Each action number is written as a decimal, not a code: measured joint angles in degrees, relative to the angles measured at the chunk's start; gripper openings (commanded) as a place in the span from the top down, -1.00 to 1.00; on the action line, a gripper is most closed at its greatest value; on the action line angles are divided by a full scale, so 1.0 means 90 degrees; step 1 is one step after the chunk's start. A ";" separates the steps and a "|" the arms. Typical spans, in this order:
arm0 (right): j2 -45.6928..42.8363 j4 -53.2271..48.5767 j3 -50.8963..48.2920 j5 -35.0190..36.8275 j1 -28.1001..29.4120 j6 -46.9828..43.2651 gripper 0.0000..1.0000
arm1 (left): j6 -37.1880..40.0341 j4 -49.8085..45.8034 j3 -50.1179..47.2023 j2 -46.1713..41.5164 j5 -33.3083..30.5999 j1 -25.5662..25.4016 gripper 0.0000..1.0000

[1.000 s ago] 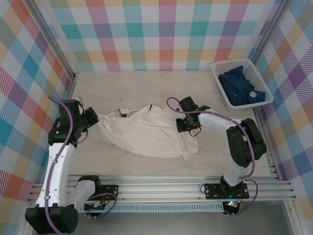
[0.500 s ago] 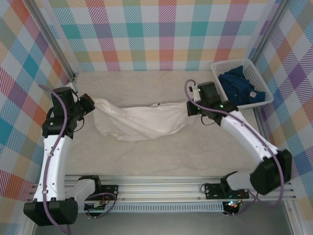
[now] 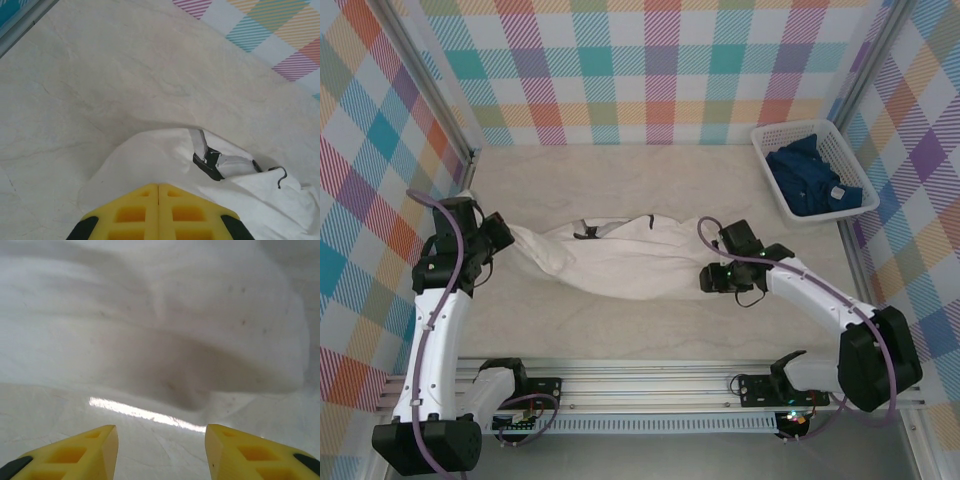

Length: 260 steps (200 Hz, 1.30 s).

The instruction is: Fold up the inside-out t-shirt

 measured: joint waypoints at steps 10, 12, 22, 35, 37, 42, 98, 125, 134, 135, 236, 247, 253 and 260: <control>0.0092 0.0070 0.0075 -0.0027 -0.0131 -0.0002 -0.02 | 0.0032 -0.0010 -0.0066 -0.0002 -0.0017 0.0000 1.00; 0.0109 0.0083 0.0090 -0.0032 -0.0168 -0.0002 -0.02 | 0.0032 -0.0012 -0.0080 -0.0002 -0.0019 0.0000 1.00; 0.0170 0.0160 0.0148 -0.0075 -0.0306 -0.0005 -0.02 | 0.0049 -0.0012 -0.0163 -0.0005 -0.0019 0.0000 1.00; 0.0272 0.0219 0.0287 -0.0182 -0.0452 -0.0007 -0.03 | 0.0058 -0.0024 -0.0248 0.0000 -0.0012 0.0000 1.00; 0.0304 0.0240 0.0318 -0.0199 -0.0469 -0.0007 -0.02 | 0.0058 -0.0027 -0.0260 0.0002 -0.0007 0.0000 1.00; 0.0369 0.0265 0.0396 -0.0238 -0.0520 -0.0010 -0.02 | 0.0058 -0.0027 -0.0279 0.0002 0.0002 0.0000 1.00; 0.1583 0.0663 0.1001 -0.0724 -0.0597 -0.0228 0.56 | 0.0061 -0.0007 -0.0308 0.0056 0.0109 0.0000 1.00; 0.1644 0.0631 0.1015 -0.0838 -0.0595 -0.0245 0.39 | 0.0061 -0.0005 -0.0308 0.0058 0.0175 0.0000 1.00; 0.1644 0.0617 0.1027 -0.0872 -0.0595 -0.0308 0.31 | 0.0061 -0.0005 -0.0308 0.0063 0.0202 0.0000 1.00; 0.1644 0.0614 0.1030 -0.0874 -0.0595 -0.0321 0.30 | 0.0061 -0.0005 -0.0308 0.0063 0.0202 0.0000 1.00; 0.1411 0.0432 0.0763 -0.0580 -0.0306 -0.0544 1.00 | 0.0061 -0.0002 -0.0308 0.0090 0.0267 0.0005 1.00; 0.1309 0.0357 0.0816 -0.0486 -0.0301 -0.0590 1.00 | 0.0058 -0.0002 -0.0308 0.0092 0.0270 0.0005 1.00; 0.1260 0.0328 0.0884 -0.0442 -0.0301 -0.0610 1.00 | 0.0056 -0.0002 -0.0306 0.0097 0.0274 0.0005 1.00; 0.1207 0.0272 0.1027 -0.0369 -0.0304 -0.0661 1.00 | 0.0051 0.0000 -0.0304 0.0112 0.0299 0.0005 1.00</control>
